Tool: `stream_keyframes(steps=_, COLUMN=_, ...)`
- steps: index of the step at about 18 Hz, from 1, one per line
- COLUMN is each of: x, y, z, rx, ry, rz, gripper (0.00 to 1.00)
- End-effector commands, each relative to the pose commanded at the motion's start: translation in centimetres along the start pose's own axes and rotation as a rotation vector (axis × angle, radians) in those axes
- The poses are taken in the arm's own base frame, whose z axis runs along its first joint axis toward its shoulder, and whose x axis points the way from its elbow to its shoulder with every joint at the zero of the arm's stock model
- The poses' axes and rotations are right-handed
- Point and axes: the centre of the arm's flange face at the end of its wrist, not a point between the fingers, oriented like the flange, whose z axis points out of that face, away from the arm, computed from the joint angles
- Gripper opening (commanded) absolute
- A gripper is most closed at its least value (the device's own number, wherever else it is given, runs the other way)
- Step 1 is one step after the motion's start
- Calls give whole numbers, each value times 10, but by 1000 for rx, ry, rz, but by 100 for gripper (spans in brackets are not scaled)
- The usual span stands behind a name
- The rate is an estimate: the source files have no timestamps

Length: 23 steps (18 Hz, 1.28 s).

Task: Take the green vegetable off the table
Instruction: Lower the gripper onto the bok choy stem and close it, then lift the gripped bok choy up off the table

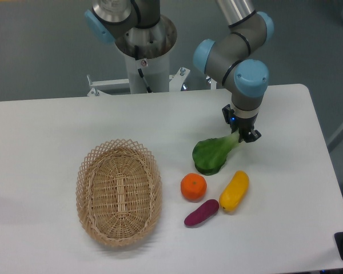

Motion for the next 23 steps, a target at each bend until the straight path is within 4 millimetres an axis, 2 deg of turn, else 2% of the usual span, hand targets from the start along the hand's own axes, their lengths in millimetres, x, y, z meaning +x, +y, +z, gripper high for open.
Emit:
stream_keyframes(steps=6, x=-13, y=14, z=-32, rx=-7, ry=-59, rz=-9, gripper=28)
stream_keyframes(steps=10, x=-20, y=21, z=-41, rx=0, ry=-78, rz=-19, gripper=28)
stream_keyframes(steps=14, x=-29, y=38, z=-74, rx=122, ry=-127, rz=-60, gripper=28)
stream_keyframes(steps=17, x=-36, y=52, z=-107, rx=213, ry=-157, rz=-97, gripper=28)
stream_keyframes(steps=23, x=-58, y=52, z=-154, rx=336, ry=-213, rz=-206, gripper=28)
